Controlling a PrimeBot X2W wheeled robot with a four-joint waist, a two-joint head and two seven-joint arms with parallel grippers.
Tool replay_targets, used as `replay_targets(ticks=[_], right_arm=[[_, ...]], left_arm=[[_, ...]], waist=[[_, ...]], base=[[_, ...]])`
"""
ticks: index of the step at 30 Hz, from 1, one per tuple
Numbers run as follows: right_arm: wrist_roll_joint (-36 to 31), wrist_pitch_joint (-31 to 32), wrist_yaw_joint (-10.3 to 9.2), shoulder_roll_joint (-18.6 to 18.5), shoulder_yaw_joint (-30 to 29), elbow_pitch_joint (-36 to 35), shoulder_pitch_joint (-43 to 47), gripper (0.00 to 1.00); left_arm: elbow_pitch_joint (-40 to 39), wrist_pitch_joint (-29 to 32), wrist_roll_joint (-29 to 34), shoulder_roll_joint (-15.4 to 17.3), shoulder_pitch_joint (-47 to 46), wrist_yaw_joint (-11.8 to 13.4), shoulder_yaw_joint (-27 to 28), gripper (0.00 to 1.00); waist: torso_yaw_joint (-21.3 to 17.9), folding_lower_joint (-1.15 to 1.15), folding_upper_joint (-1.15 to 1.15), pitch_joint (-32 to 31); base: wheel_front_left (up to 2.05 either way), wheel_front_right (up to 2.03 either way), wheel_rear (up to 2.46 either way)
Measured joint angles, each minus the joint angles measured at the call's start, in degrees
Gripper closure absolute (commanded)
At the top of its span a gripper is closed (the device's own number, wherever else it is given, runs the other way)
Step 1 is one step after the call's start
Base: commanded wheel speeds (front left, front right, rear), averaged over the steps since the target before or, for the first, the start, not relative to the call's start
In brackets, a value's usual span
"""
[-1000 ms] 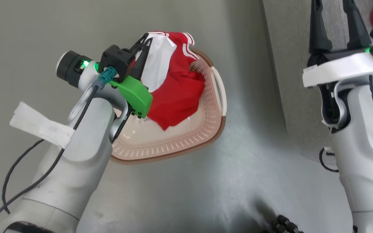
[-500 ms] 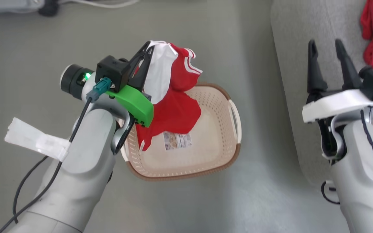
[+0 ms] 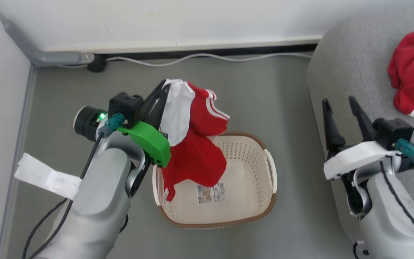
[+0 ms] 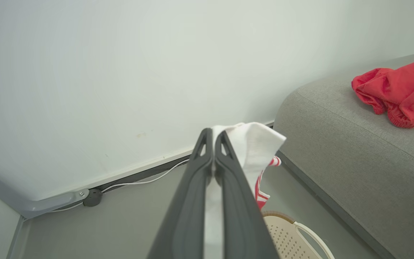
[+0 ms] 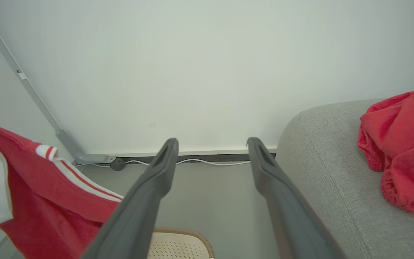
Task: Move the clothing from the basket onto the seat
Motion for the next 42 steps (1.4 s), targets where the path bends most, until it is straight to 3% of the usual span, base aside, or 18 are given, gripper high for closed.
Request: replay_targets(ticks=[16,25,42], right_arm=[[-3.1,1.6,3.2,0.1,10.0,5.2,3.4,0.0],[-4.4,3.9,4.04,1.3,20.2,8.2,2.8,0.0],[-1.9,4.5,4.1,1.9,31.2,13.2,-0.6,0.0]], left_arm=[[-3.6,1.3,-2.1,0.0,2.5,0.0,-2.5,1.0],[-7.2,3.5,-3.0,0.0,2.5,0.0,-4.8,1.0],[-13.9,6.4,-4.7,0.0,2.3,-0.1,-8.9,1.0]], waist=[[2.1,0.0,0.0,-10.8],[3.5,0.0,0.0,-11.5],[5.8,0.0,0.0,-11.0]], base=[[0.0,0.0,0.0],[0.0,0.0,0.0],[0.0,0.0,0.0]])
